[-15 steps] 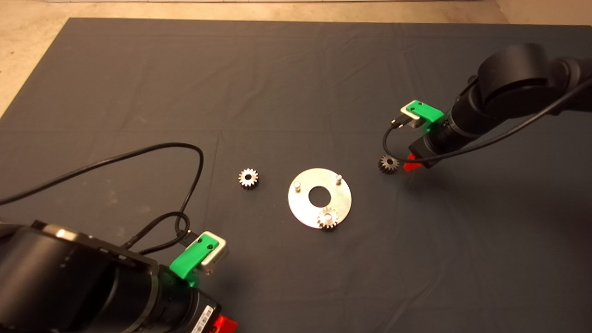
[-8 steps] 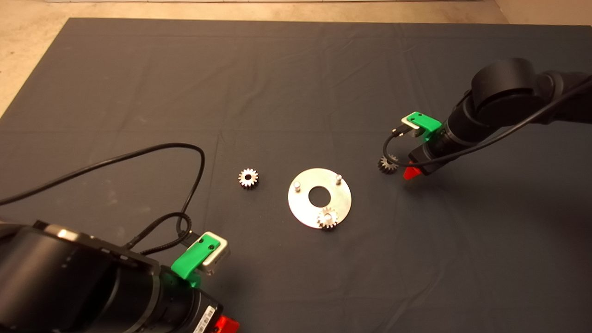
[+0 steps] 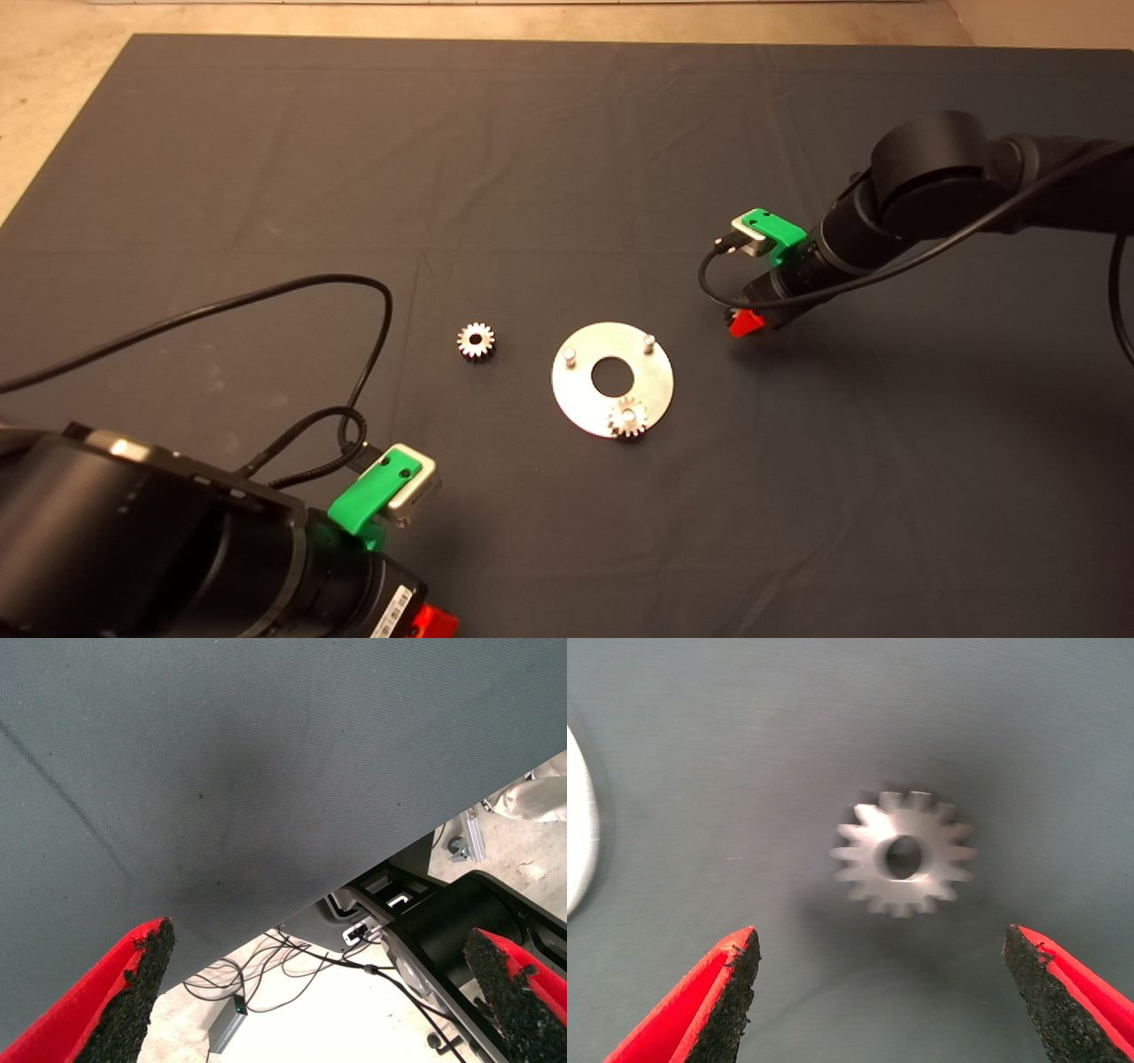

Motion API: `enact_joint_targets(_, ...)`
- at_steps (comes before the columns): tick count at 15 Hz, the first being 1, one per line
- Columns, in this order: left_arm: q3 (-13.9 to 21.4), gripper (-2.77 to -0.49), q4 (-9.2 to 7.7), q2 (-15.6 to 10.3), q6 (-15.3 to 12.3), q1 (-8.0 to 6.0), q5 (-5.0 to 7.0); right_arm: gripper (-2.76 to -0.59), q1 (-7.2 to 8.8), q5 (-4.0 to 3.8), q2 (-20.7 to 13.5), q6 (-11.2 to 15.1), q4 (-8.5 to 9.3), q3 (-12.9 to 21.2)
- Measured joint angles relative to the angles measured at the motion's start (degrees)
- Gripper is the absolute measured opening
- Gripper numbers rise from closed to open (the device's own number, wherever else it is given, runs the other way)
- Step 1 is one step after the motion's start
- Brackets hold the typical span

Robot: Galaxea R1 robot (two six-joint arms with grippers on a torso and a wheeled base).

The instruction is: Install three planetary gears onto the carrier pins

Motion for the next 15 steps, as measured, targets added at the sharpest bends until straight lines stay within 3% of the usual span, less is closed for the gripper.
enact_joint_targets(10, -0.02, -0.9, 0.02, -0.22, -0.04, 0.0, 0.04, -1.33, -0.01, -0.13, 1.19, -3.47, 0.02, -3.27)
enact_joint_targets(15, -0.02, -0.9, 0.02, -0.2, -0.01, 0.0, 0.0, -1.33, -3.51, -0.24, 1.19, -5.12, 0.05, -4.32)
